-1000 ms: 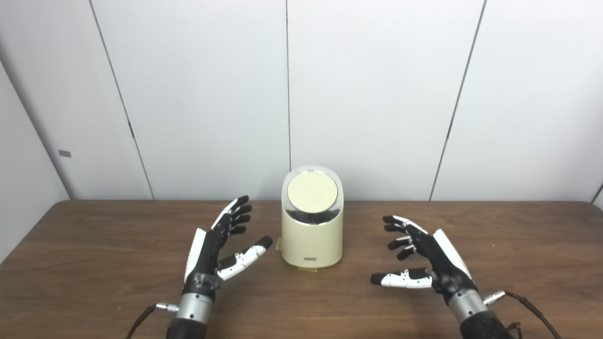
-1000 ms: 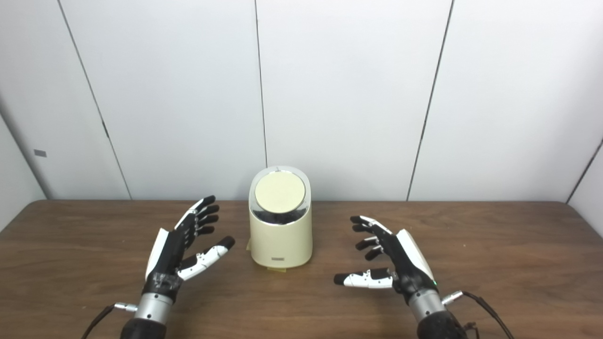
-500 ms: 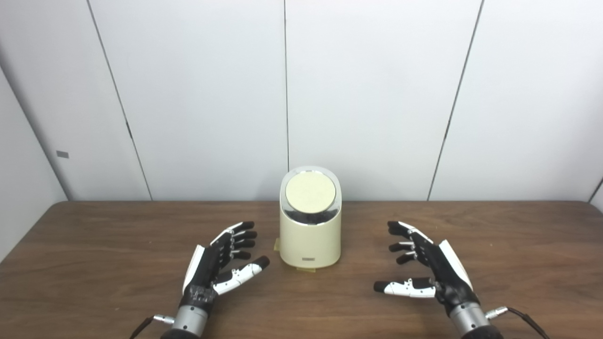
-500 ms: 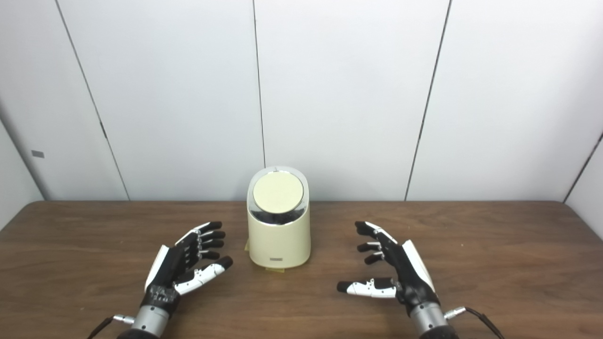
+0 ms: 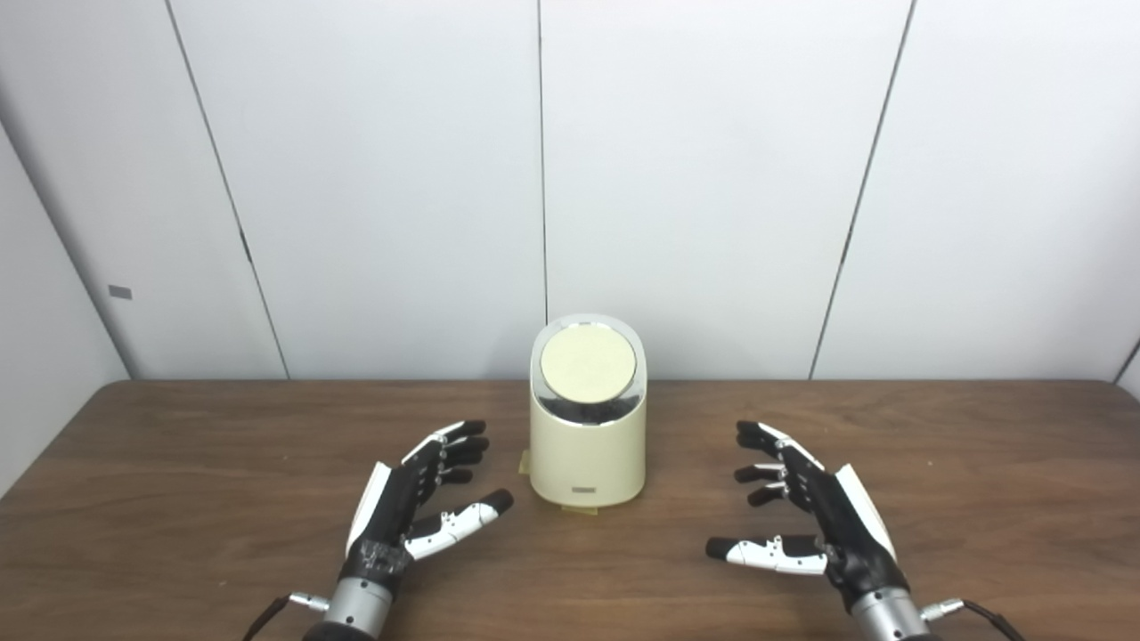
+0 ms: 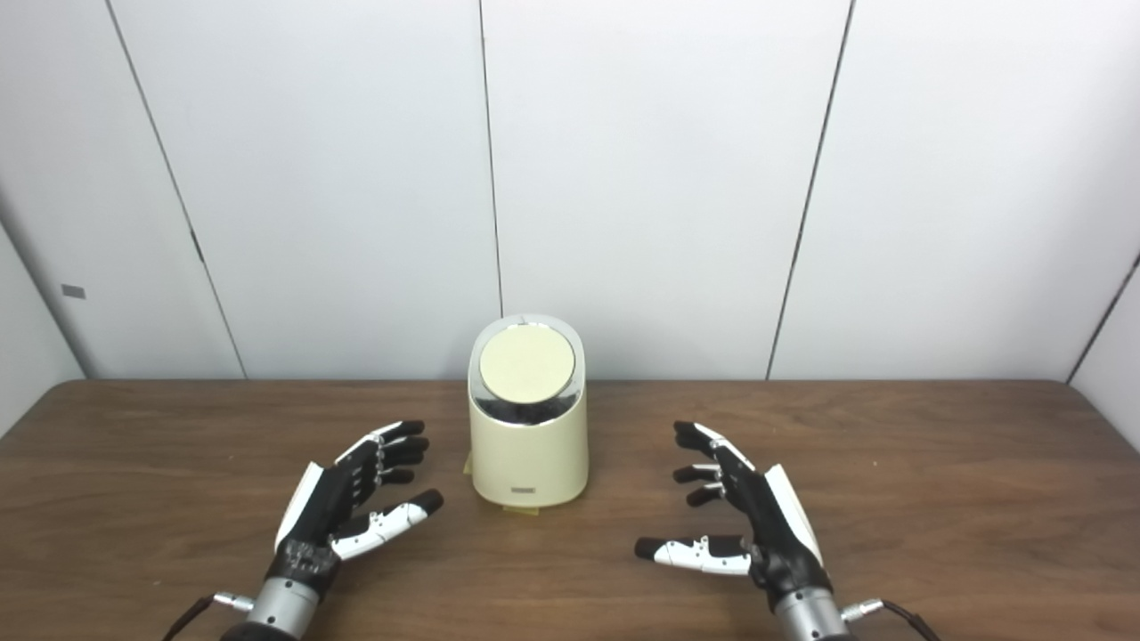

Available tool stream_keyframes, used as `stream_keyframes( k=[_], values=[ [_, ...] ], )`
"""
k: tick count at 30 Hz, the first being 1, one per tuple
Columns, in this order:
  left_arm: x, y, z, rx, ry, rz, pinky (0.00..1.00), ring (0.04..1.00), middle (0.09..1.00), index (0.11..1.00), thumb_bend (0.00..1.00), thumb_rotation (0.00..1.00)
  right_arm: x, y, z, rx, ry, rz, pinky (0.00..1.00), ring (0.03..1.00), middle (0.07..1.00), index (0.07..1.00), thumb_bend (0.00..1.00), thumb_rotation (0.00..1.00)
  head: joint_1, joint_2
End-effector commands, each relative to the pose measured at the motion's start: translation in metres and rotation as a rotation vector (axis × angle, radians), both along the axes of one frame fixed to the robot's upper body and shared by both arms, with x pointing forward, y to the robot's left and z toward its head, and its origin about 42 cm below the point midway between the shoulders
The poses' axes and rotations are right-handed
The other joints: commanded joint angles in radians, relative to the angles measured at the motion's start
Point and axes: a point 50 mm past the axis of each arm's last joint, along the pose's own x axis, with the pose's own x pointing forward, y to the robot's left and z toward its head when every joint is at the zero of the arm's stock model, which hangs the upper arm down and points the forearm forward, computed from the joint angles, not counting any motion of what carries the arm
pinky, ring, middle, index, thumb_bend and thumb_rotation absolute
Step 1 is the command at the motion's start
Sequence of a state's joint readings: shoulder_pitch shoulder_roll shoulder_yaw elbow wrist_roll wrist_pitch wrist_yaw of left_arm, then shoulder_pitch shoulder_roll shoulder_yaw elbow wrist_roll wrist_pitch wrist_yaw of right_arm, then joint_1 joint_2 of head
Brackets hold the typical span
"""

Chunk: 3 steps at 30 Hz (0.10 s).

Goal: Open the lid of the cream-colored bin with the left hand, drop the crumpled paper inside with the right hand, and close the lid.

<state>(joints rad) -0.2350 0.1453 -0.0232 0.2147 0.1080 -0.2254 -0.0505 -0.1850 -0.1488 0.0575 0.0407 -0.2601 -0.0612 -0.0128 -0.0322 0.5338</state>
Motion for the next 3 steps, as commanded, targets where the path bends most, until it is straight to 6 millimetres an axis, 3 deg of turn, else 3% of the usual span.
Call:
stream_keyframes(
  k=[1, 3],
  values=[
    [0.0035, 0.0025, 0.0051, -0.011, -0.052, -0.004, 0.75, 0.808, 0.807, 0.848, 0.82, 0.34, 0.0059, -0.0003, 0.0191, 0.023, -0.102, 0.001, 0.58, 0.695, 0.84, 0.852, 0.85, 0.19, -0.001, 0.001],
    [0.0032, 0.0024, 0.0049, -0.015, -0.059, 0.0, 0.75, 0.809, 0.812, 0.85, 0.82, 0.35, 0.005, -0.0003, 0.018, 0.028, -0.102, 0.002, 0.58, 0.699, 0.841, 0.854, 0.84, 0.19, 0.0, 0.001]
  ],
)
